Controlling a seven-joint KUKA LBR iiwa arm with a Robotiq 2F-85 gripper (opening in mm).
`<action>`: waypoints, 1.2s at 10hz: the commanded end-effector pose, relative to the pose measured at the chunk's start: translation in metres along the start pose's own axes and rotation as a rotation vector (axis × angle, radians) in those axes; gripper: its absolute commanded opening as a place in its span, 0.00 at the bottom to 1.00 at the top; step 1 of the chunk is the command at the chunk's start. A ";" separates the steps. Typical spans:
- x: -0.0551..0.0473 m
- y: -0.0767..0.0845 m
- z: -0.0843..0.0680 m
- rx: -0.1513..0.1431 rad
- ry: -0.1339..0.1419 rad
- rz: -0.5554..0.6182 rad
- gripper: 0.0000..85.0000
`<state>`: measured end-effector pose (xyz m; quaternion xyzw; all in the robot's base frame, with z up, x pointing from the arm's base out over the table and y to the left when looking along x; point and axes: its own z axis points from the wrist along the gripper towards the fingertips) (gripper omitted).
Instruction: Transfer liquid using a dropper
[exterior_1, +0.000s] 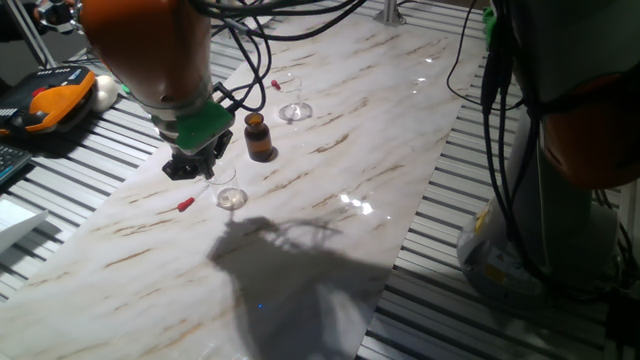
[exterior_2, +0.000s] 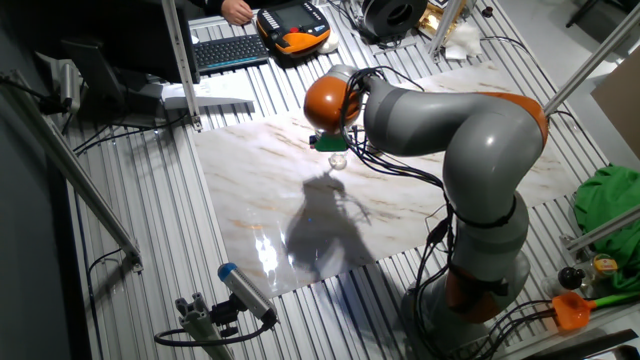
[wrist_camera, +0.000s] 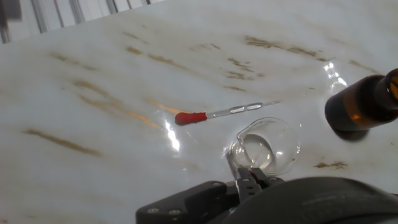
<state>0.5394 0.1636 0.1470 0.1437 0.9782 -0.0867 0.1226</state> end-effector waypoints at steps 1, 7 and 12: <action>0.000 0.000 0.000 0.002 -0.013 -0.012 0.00; 0.000 0.000 0.000 0.016 -0.050 -0.044 0.00; 0.000 0.000 0.000 0.014 -0.058 -0.058 0.00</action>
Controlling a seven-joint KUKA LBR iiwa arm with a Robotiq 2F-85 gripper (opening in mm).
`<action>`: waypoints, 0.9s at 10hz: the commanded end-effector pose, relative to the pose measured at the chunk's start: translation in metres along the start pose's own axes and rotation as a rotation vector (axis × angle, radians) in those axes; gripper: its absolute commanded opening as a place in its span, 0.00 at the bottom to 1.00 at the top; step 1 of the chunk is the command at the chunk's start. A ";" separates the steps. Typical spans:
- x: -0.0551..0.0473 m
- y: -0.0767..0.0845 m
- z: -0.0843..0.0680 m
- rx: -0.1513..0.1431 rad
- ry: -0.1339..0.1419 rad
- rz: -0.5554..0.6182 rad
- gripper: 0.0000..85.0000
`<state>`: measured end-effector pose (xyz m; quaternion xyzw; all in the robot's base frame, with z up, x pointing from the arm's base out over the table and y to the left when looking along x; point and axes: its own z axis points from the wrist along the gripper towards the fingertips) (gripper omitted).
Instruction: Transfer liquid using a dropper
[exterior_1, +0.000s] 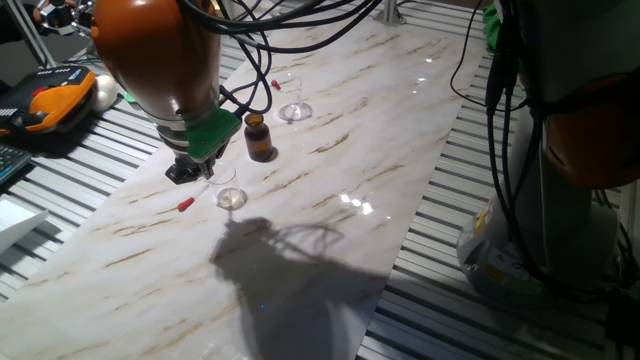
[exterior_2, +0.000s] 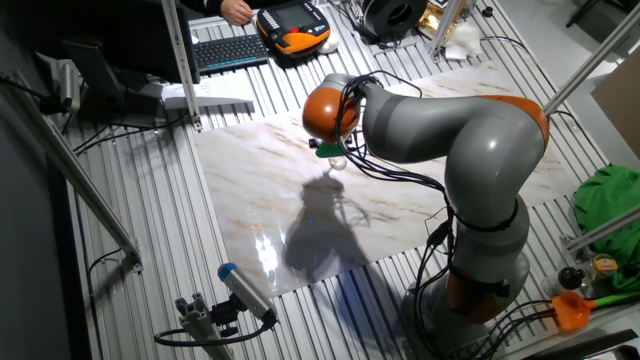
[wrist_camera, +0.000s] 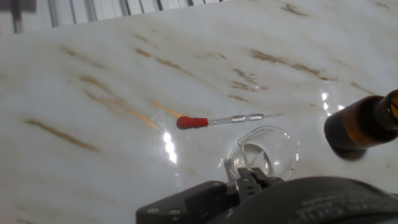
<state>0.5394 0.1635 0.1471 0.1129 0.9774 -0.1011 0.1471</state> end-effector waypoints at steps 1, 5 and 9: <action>0.000 0.000 0.000 0.002 0.000 -0.001 0.00; 0.000 0.000 0.000 0.009 -0.007 -0.010 0.00; 0.000 0.000 0.000 0.014 -0.007 -0.014 0.00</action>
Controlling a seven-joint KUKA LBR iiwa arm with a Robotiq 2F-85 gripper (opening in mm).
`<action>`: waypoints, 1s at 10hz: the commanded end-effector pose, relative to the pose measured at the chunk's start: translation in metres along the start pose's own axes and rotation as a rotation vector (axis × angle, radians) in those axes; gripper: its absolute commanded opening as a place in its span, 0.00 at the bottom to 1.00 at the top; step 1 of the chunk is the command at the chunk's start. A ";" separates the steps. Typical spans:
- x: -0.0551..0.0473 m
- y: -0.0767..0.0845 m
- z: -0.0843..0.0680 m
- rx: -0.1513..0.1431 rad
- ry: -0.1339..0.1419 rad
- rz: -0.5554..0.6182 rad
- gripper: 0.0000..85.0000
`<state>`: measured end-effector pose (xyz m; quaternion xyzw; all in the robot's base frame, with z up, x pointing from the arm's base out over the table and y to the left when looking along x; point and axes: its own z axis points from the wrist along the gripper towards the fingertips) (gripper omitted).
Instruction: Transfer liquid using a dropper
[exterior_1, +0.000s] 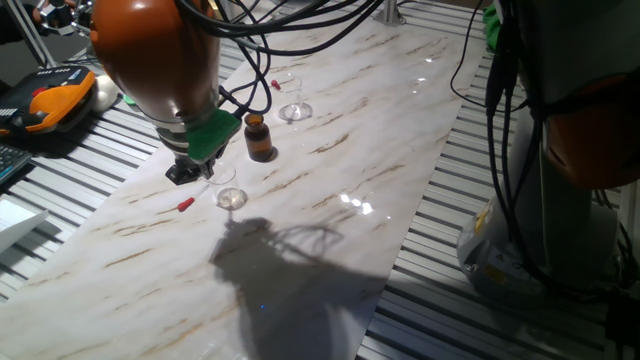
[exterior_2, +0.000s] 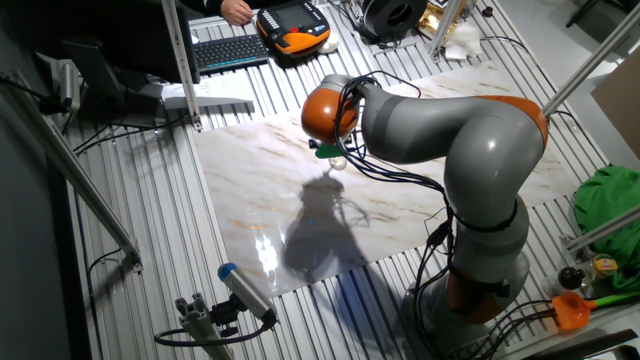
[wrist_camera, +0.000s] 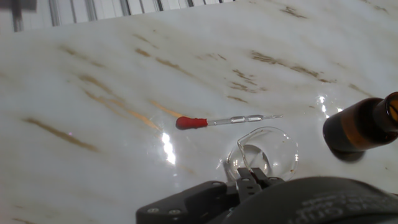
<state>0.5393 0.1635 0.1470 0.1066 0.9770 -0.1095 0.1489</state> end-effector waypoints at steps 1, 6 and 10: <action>0.000 0.000 0.000 0.002 -0.001 -0.002 0.00; 0.000 0.000 0.000 0.016 0.000 -0.004 0.00; 0.000 0.000 0.000 0.032 -0.009 -0.009 0.00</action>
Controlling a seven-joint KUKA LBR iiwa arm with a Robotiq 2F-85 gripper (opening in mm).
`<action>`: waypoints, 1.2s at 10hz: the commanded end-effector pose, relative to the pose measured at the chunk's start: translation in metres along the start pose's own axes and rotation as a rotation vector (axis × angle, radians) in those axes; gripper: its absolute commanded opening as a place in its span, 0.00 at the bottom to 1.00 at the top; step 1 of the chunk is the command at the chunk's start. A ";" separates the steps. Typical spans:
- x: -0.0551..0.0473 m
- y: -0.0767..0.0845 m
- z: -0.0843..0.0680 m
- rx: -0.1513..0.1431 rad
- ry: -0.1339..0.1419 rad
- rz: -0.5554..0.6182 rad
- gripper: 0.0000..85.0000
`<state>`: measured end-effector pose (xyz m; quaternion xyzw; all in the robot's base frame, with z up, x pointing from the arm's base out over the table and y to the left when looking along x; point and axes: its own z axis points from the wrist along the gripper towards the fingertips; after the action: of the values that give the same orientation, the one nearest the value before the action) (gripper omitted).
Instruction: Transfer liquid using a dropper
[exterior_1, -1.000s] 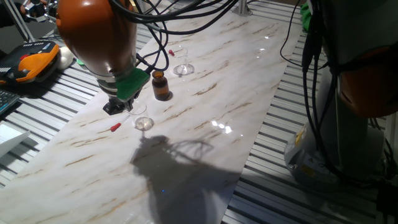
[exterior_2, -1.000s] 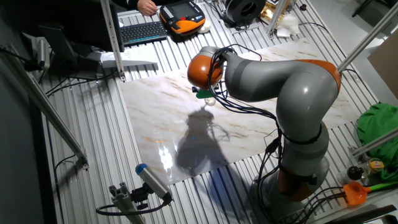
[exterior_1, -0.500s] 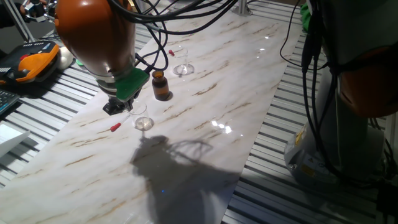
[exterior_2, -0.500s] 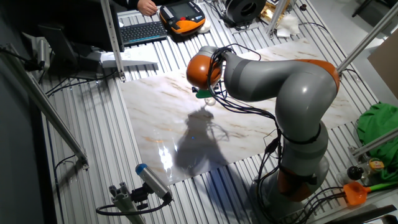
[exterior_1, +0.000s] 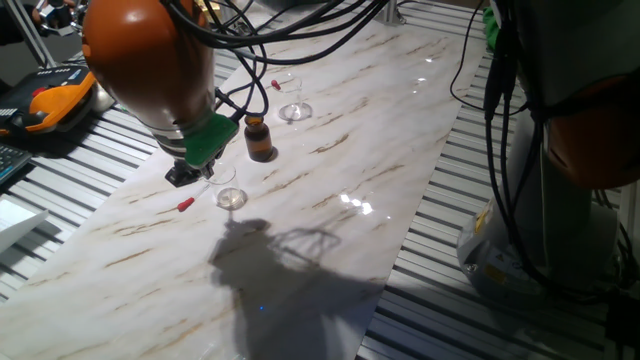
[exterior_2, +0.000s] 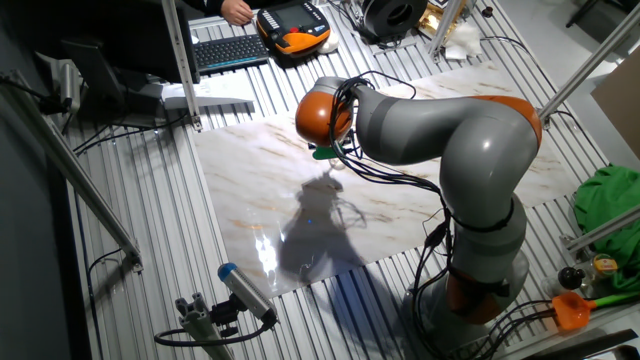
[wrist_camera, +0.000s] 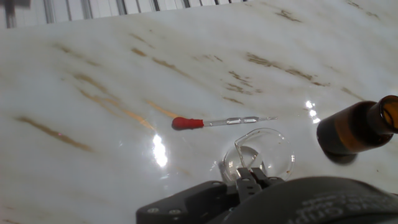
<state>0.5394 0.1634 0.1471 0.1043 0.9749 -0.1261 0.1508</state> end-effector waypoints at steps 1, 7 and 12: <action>0.000 0.000 0.000 -0.002 0.001 0.002 0.00; 0.000 0.000 0.000 0.004 -0.006 0.003 0.00; 0.000 0.000 0.000 0.001 0.000 0.009 0.00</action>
<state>0.5395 0.1635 0.1472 0.1085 0.9744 -0.1257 0.1515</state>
